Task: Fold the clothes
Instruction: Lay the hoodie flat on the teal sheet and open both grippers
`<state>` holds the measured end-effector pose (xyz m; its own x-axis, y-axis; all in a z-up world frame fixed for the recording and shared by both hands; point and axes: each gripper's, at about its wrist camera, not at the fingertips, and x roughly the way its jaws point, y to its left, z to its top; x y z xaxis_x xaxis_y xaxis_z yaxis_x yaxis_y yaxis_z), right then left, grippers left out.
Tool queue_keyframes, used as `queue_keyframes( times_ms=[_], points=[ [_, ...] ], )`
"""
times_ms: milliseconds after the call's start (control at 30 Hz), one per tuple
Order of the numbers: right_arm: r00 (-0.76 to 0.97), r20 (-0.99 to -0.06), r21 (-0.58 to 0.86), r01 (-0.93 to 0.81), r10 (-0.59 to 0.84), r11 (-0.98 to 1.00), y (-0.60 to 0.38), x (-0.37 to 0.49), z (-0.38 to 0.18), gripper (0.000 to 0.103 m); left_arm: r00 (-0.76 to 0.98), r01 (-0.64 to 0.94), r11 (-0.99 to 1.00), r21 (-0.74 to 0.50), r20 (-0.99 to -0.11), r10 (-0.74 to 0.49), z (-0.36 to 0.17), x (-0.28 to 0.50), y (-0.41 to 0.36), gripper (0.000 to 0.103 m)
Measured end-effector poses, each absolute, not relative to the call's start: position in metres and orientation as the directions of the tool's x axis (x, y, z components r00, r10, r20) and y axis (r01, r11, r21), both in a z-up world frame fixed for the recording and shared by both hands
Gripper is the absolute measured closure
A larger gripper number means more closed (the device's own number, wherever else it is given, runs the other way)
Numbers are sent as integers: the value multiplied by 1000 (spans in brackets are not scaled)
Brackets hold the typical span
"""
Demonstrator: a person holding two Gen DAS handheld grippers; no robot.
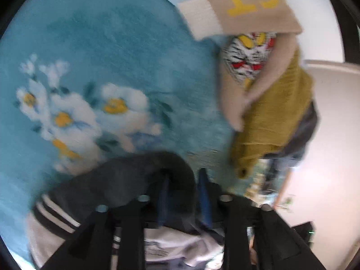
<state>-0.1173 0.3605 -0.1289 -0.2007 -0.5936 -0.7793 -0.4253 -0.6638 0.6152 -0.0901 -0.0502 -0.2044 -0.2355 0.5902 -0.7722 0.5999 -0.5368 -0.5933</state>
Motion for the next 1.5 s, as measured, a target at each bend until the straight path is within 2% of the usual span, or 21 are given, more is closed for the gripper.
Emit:
queue_keyframes(
  times_ms=[33, 133, 233, 433, 600, 767, 900, 1067, 1267, 1500],
  points=[
    [-216, -765, 634, -416, -607, -652, 364, -115, -123, 44, -252, 593, -510, -623, -745, 617, -198, -86, -50, 43],
    [-269, -734, 676, -380, -624, -632, 384, -107, -100, 44, -288, 566, -506, -651, -731, 618, -176, -73, -52, 42],
    [-274, -767, 639, -398, -580, -658, 416, -92, -96, 44, -324, 580, -520, -627, -763, 559, -151, -42, -57, 41],
    [-86, -849, 501, -448, -522, -741, 444, -64, -164, 43, -287, 644, -533, -548, -820, 496, -129, 28, -48, 40],
    [-42, -835, 516, -402, -548, -756, 433, -71, -214, 43, -273, 706, -521, -480, -863, 425, -103, 89, -30, 40],
    [-31, -820, 553, -306, -572, -775, 420, -90, -227, 42, -243, 761, -498, -416, -894, 377, -95, 123, -19, 40],
    [-38, -845, 526, -241, -533, -816, 435, -85, -211, 42, -269, 766, -484, -424, -894, 357, -80, 130, -13, 40],
    [-84, -866, 494, -306, -494, -814, 490, -22, -189, 42, -311, 760, -475, -444, -890, 333, -67, 124, -3, 40],
    [12, -864, 455, -406, -503, -793, 520, 63, -213, 42, -324, 725, -500, -474, -875, 359, -62, 102, 22, 40],
    [2, -835, 470, -518, -551, -714, 509, 99, -238, 40, -316, 684, -550, -479, -874, 368, -49, 93, 42, 40]
  ],
)
